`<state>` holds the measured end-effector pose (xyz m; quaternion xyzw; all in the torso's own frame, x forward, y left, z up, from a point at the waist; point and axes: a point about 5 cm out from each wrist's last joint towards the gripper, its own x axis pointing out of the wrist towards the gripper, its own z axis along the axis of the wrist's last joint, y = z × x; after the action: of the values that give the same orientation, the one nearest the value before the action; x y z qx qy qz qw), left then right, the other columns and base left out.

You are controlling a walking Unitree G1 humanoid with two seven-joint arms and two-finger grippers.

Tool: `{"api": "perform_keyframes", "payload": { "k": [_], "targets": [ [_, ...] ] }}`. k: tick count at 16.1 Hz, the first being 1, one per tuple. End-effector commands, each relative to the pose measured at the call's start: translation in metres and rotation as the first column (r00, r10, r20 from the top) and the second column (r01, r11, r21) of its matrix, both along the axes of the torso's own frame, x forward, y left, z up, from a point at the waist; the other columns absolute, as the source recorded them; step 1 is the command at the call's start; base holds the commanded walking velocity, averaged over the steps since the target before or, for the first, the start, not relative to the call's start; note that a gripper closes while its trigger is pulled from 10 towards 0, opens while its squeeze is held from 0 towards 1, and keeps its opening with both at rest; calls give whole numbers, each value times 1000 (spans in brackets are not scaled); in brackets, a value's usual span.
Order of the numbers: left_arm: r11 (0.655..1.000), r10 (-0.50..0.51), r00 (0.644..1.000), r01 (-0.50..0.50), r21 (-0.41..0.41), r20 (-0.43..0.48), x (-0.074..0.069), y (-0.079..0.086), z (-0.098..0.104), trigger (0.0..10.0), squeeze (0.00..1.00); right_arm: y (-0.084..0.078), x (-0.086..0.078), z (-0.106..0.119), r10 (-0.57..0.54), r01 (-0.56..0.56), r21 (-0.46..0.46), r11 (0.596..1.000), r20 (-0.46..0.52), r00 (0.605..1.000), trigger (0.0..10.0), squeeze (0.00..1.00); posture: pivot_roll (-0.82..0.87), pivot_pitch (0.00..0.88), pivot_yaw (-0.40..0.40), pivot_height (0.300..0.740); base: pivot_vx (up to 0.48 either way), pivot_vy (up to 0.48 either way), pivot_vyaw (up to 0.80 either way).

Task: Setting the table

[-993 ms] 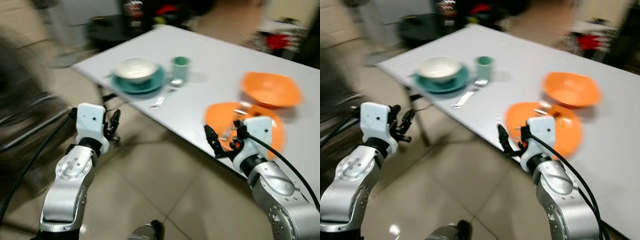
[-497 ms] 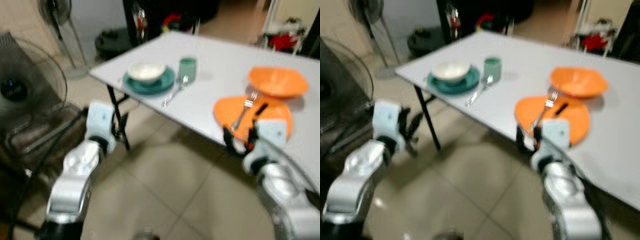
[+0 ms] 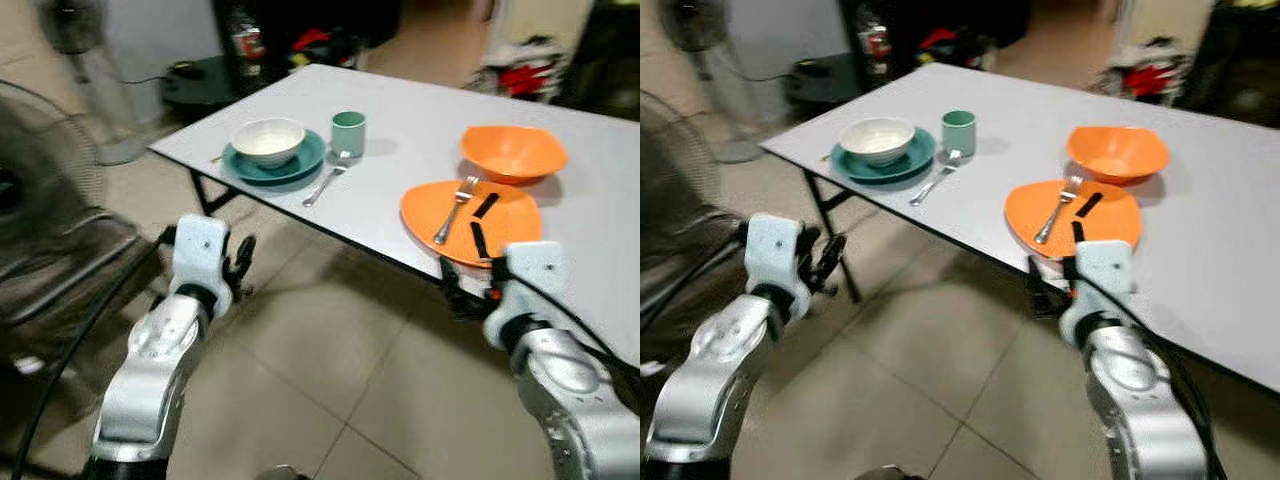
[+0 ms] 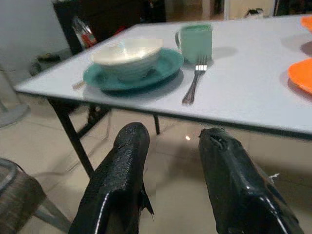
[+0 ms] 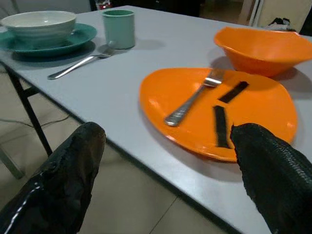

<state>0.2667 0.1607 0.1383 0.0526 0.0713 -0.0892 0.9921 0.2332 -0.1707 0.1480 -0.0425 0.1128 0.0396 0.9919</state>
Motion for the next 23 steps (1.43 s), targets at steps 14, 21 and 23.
{"api": "perform_keyframes", "payload": {
  "k": [14,21,23],
  "targets": [
    [999,37,999,-37,28,-3,-5,8,7,10000,0,13,10,8,101,-101,18,995,19,995,10000,0,39,0,64,740,0,336,171],
    [998,39,999,-40,49,9,-2,12,12,10000,0,16,12,7,109,-110,42,993,22,994,10000,0,54,0,69,740,0,336,800],
    [998,38,999,-39,53,10,-2,13,13,10000,0,17,12,6,108,-109,45,993,21,994,10000,0,55,0,69,740,0,336,800]
  ]
}}
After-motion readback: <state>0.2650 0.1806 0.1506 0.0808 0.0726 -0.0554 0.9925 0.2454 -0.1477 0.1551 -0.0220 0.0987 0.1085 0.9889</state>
